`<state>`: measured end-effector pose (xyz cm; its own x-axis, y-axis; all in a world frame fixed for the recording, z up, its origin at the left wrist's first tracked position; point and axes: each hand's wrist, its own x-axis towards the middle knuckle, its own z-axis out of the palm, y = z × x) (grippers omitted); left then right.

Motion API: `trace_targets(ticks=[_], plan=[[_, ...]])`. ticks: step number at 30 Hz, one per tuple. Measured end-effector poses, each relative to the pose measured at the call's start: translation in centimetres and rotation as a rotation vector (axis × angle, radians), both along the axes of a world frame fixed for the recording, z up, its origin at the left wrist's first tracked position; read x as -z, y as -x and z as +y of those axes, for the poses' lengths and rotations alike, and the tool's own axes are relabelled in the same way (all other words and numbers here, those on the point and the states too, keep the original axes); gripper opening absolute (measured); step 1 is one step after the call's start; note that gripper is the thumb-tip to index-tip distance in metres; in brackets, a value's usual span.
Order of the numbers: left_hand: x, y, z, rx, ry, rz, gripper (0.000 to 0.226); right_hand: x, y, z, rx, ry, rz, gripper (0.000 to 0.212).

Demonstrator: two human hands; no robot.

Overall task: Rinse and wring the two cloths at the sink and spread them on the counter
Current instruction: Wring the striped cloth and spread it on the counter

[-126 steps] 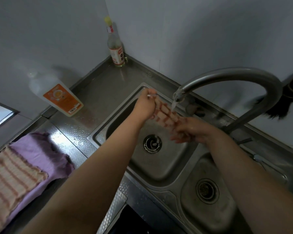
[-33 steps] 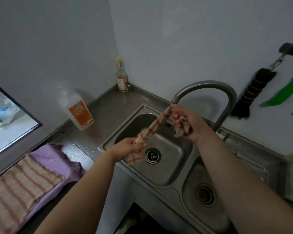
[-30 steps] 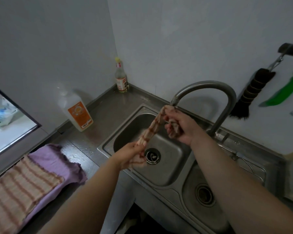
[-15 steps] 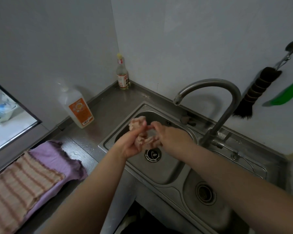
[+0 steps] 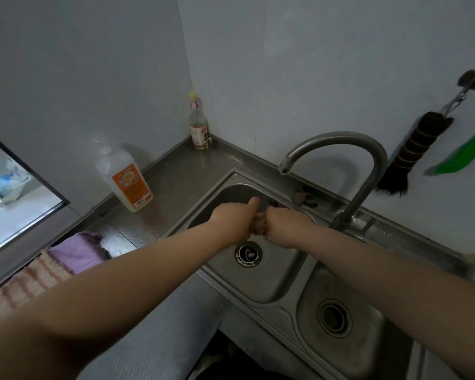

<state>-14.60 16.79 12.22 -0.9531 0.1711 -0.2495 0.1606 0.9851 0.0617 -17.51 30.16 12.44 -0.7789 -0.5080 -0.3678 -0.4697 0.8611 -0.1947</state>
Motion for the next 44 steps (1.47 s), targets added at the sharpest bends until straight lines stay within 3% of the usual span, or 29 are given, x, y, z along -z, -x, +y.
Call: trace_targets(ticks=[2,4,5,7,8,10,12,14,17,20,22,25,27,30,31,33,35,39,44], plan=[[0.9,0.2,-0.9,0.236,0.102,0.34,0.054,-0.3,0.9,0.6,0.243,0.232,-0.536,0.018],[2.0,0.7,-2.0,0.49,0.026,0.625,0.039,-0.7,1.4,1.6,0.433,0.48,-1.021,0.027],[2.1,0.9,-2.0,0.493,-0.027,0.643,0.031,-0.9,1.6,2.2,0.464,0.571,-1.135,0.029],[1.5,1.0,-1.3,0.216,-0.13,0.337,0.019,-0.7,1.4,2.6,0.495,0.703,-1.141,0.018],[1.3,1.0,-0.7,0.033,-0.16,0.126,0.016,-0.7,1.3,2.8,0.514,0.772,-1.055,0.012],[1.3,1.4,-0.4,-0.289,-0.455,-0.294,0.021,0.1,1.0,3.6,0.467,0.844,-0.71,0.063],[0.8,1.4,-0.9,-0.537,-0.959,-0.757,0.028,1.0,0.3,4.9,0.166,0.71,-0.222,0.092],[0.5,1.1,-1.4,-0.554,-1.28,-1.066,0.031,2.2,-0.3,5.9,-0.249,0.504,0.227,0.097],[-0.2,0.6,-0.4,-0.314,-1.324,-1.289,0.031,3.2,-0.1,6.0,-0.542,0.571,0.554,0.088],[-0.6,0.5,0.5,-0.078,-1.188,-1.507,0.017,2.5,0.1,5.0,-0.705,0.634,0.767,0.071],[-0.8,0.6,0.4,-0.072,-1.041,-1.585,0.017,2.4,0.0,4.6,-0.757,0.546,0.864,0.055],[-1.2,0.6,1.1,-0.259,-0.803,-1.35,0.013,2.6,0.1,4.3,-0.624,0.356,0.898,0.022],[-0.6,0.9,2.0,-0.313,-0.615,-1.058,0.015,1.6,-0.2,3.7,-0.503,0.244,0.822,0.027],[0.3,1.2,3.2,-0.145,-0.185,-0.551,0.076,0.7,-0.3,3.0,-0.303,-0.01,0.429,0.024],[0.5,1.4,3.3,-0.08,-0.112,-0.391,0.081,0.8,0.0,2.8,-0.193,-0.041,0.301,0.024],[0.6,1.8,2.9,0.041,-0.052,-0.105,0.068,0.8,0.6,2.4,0.001,0.031,0.039,0.02],[0.5,2.5,2.3,0.219,-0.005,0.057,0.055,0.9,0.8,2.4,0.158,0.236,-0.218,0.011],[-0.2,4.2,1.4,0.577,0.101,0.226,0.033,0.1,-0.2,2.4,0.531,0.596,-0.71,0.027],[-0.7,6.5,0.6,0.812,-0.011,0.45,0.021,-0.4,0.3,2.2,0.73,0.849,-1.189,0.037]])
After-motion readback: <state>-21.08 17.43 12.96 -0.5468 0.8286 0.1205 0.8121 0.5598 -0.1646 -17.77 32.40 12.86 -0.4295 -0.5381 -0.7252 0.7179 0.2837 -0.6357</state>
